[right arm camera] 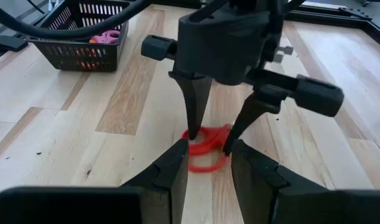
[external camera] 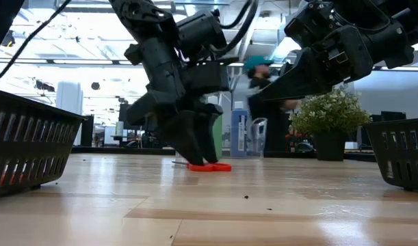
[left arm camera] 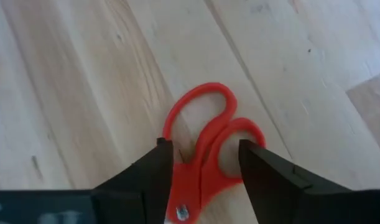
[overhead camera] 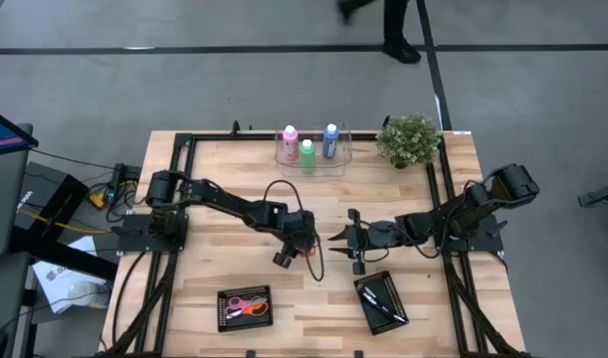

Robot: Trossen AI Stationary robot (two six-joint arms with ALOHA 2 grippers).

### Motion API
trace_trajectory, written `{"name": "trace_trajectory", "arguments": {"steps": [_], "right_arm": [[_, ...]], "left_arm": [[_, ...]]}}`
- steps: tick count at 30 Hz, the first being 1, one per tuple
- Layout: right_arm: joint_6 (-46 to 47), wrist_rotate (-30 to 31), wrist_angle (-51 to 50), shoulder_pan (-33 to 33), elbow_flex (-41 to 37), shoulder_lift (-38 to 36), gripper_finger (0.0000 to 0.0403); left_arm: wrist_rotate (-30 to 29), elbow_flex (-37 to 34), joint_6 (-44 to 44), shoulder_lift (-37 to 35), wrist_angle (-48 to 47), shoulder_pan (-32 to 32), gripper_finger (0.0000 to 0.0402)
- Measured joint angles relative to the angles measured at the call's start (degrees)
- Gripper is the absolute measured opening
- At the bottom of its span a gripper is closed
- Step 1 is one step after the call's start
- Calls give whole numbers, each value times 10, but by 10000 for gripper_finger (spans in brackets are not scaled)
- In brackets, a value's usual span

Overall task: Pick & Place Paint Supplies
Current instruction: Put the red scissors into the left black bin

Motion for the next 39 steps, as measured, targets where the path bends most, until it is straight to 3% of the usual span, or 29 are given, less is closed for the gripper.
{"name": "trace_trajectory", "arguments": {"steps": [9,13,18,24,39], "right_arm": [[0,0,0,0,0,0,108],[0,0,0,0,0,0,108],[0,0,0,0,0,0,108],[0,0,-1,0,0,0,108],[1,0,-3,0,0,0,108]], "left_arm": [[8,5,-5,43,4,11,161],[14,3,-33,43,3,10,115],[9,3,-41,41,5,5,23],[-17,1,-51,38,23,-11,1],[-127,-3,-69,-18,10,-68,2]]}}
